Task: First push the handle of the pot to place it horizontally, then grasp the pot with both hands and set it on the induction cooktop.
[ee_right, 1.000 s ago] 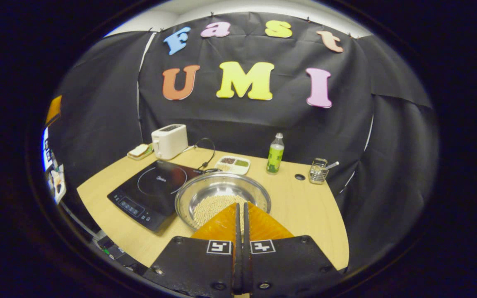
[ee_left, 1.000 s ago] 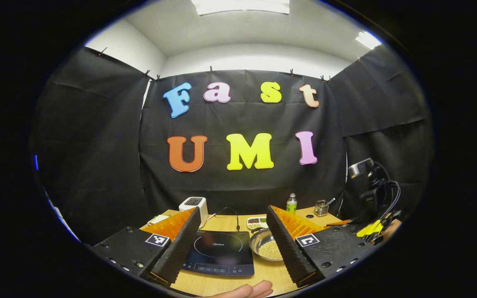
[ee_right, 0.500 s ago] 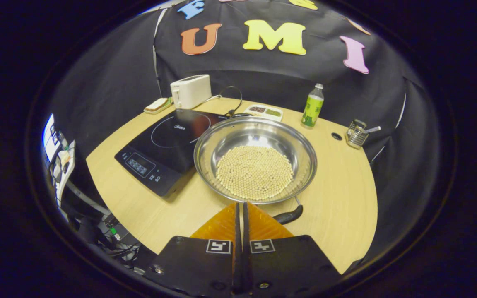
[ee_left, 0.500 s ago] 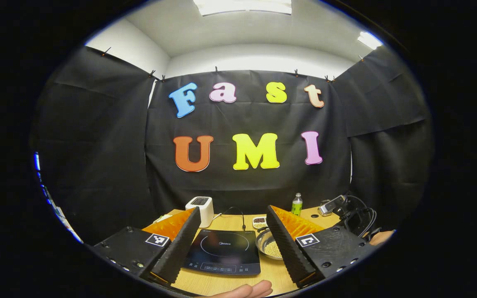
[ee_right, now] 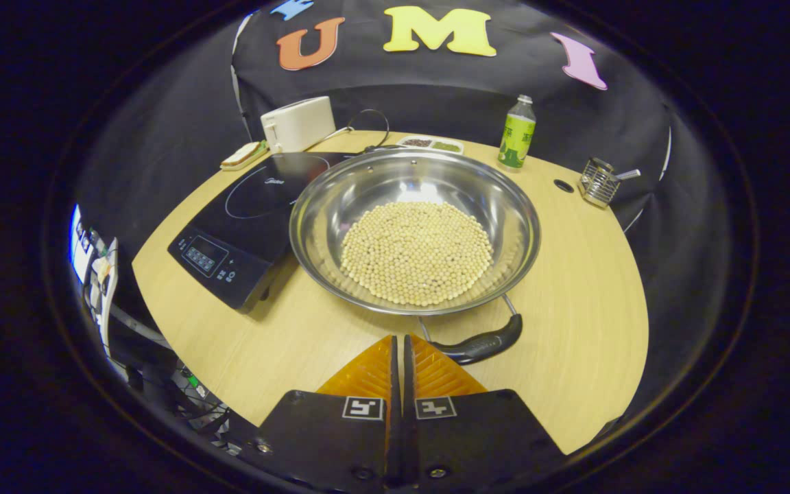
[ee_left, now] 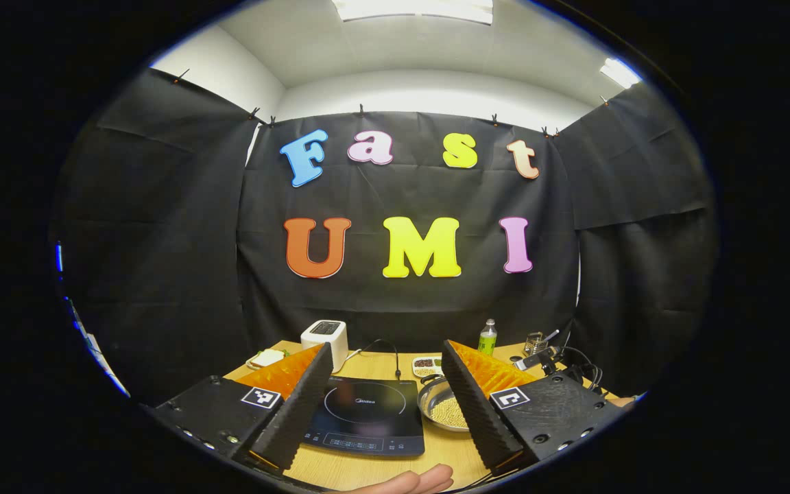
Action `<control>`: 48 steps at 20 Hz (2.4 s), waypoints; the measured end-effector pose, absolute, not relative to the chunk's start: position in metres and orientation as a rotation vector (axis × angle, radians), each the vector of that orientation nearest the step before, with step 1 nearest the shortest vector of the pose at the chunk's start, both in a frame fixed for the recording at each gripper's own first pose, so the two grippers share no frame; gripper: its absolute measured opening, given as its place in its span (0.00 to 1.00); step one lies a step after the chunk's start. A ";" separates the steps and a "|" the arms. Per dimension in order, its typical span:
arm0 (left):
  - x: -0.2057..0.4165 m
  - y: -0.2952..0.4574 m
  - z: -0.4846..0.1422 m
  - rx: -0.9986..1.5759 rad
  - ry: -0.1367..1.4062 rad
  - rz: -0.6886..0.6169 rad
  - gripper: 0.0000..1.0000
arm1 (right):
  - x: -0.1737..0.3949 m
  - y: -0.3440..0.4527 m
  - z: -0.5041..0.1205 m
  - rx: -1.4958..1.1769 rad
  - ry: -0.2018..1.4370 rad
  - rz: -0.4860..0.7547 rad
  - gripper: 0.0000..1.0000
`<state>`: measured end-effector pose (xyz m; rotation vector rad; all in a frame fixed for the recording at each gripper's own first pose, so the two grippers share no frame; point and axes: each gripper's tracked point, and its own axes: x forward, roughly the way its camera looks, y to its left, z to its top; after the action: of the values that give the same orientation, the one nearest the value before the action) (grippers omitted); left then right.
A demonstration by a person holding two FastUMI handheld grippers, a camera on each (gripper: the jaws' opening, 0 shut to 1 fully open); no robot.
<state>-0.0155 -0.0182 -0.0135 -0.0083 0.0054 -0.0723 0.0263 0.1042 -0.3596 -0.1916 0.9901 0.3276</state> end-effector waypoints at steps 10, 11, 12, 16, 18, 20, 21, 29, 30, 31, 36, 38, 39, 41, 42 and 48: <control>0.011 -0.040 0.005 -0.038 -0.032 -0.111 0.95 | 0.032 0.089 -0.357 -0.176 1.014 0.374 0.01; 0.013 -0.042 0.003 -0.027 -0.029 -0.116 0.95 | 0.034 0.085 -0.357 -0.177 1.015 0.378 0.01; 0.016 -0.047 0.002 -0.022 -0.026 -0.124 0.95 | 0.036 0.082 -0.357 -0.176 1.018 0.379 0.01; 0.029 -0.049 0.000 -0.006 -0.023 -0.125 0.95 | 0.045 0.064 -0.357 -0.186 1.025 0.378 0.04; 0.036 -0.048 0.001 0.004 -0.022 -0.114 0.95 | 0.051 0.055 -0.358 -0.189 1.024 0.369 0.04; 0.041 -0.044 0.003 0.018 -0.024 -0.100 0.95 | 0.056 0.049 -0.361 -0.185 1.035 0.367 0.04; 0.044 -0.043 0.005 0.025 -0.026 -0.093 0.95 | 0.058 0.045 -0.362 -0.184 1.040 0.367 0.04; 0.071 -0.043 0.010 0.028 -0.036 -0.104 0.95 | 0.098 0.011 -0.363 -0.163 1.032 0.306 0.04; 0.075 -0.041 0.008 0.037 -0.031 -0.099 0.95 | 0.104 0.007 -0.364 -0.168 1.024 0.295 0.03; 0.079 -0.039 0.005 0.044 -0.027 -0.093 0.95 | 0.110 0.003 -0.364 -0.187 1.012 0.284 0.04; 0.102 -0.038 -0.014 0.043 0.010 -0.086 0.95 | 0.131 -0.006 -0.365 -0.241 0.977 0.250 0.04; 0.107 -0.039 -0.021 0.040 0.025 -0.091 0.95 | 0.138 -0.009 -0.364 -0.254 0.964 0.236 0.00; 0.110 -0.042 -0.023 0.039 0.033 -0.097 0.95 | 0.140 -0.011 -0.364 -0.257 0.961 0.233 0.04; 0.115 -0.046 -0.033 0.033 0.052 -0.108 0.95 | 0.141 -0.011 -0.364 -0.254 0.958 0.239 0.04; 0.118 -0.048 -0.041 0.030 0.070 -0.114 0.95 | 0.142 -0.011 -0.364 -0.241 0.952 0.239 0.04; 0.134 -0.061 -0.091 -0.011 0.191 -0.148 0.95 | 0.129 -0.025 -0.356 -0.118 0.847 0.214 0.04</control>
<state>0.1338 -0.0610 -0.0912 -0.0114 0.1907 -0.1479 0.1288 -0.0250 -0.3558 -0.1185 0.8474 0.2138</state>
